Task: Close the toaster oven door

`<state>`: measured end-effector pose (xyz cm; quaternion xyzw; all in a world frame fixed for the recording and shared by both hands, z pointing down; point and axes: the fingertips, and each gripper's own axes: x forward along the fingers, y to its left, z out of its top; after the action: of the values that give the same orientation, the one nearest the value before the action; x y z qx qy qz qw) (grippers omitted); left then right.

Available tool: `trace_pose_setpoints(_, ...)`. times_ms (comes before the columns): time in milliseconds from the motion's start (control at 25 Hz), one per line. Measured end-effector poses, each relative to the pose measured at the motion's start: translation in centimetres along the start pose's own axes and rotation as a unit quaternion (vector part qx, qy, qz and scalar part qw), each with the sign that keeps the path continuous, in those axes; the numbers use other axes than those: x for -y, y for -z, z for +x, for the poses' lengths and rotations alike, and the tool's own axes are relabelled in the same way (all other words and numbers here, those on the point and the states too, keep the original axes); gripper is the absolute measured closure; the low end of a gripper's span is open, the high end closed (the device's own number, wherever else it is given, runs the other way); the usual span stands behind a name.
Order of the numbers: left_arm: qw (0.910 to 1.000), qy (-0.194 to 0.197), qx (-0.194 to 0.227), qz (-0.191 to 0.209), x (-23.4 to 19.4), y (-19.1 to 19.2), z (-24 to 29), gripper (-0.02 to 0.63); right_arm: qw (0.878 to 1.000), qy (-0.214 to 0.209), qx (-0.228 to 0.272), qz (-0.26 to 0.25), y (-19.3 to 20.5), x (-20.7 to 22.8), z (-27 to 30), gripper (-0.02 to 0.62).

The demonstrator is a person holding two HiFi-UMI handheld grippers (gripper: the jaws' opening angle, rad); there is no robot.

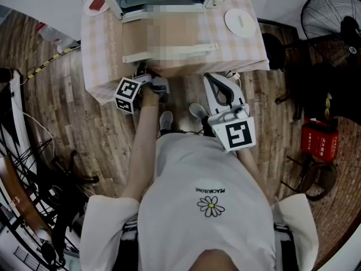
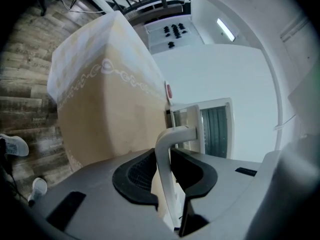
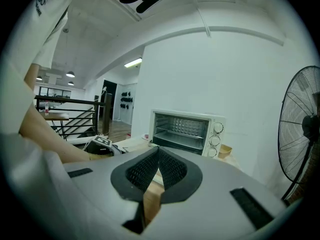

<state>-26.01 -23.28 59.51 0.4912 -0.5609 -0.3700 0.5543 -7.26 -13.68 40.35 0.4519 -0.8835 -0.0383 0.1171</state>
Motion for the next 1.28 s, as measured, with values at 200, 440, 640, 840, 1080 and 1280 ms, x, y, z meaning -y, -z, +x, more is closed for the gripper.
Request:
trace_pose_setpoints(200, 0.9998, 0.020, 0.005, 0.007, 1.0, -0.1, -0.3, 0.509, 1.000, -0.008, 0.007, 0.000, -0.2, -0.3, 0.3, 0.584)
trace_pose_setpoints(440, 0.9989, 0.043, 0.009, 0.017, 2.8, -0.3, -0.6, 0.508, 1.000, -0.015, 0.019, 0.006, -0.8, -0.4, 0.5, 0.585)
trace_pose_setpoints(640, 0.9988, 0.045, 0.012, 0.017, 3.4, -0.5, -0.7, 0.508, 0.999, -0.022, 0.034, 0.002, -1.6, -0.4, 0.9, 0.584)
trace_pose_setpoints(840, 0.9979, 0.061, 0.016, 0.011, 4.7, -0.8, -0.7, 0.505, 0.999, -0.024, 0.038, -0.002, -1.9, -0.1, 1.0, 0.584)
trace_pose_setpoints(1080, 0.9960, 0.087, 0.023, 0.001, 6.5, -1.1, -0.6, 0.502, 0.999, -0.025, 0.047, 0.000, -2.4, 0.4, 1.0, 0.584)
trace_pose_setpoints(1280, 0.9949, 0.098, 0.022, 0.003, 7.7, -1.4, -0.4, 0.497, 0.998, -0.029, 0.055, -0.001, -2.8, 0.5, 1.2, 0.584)
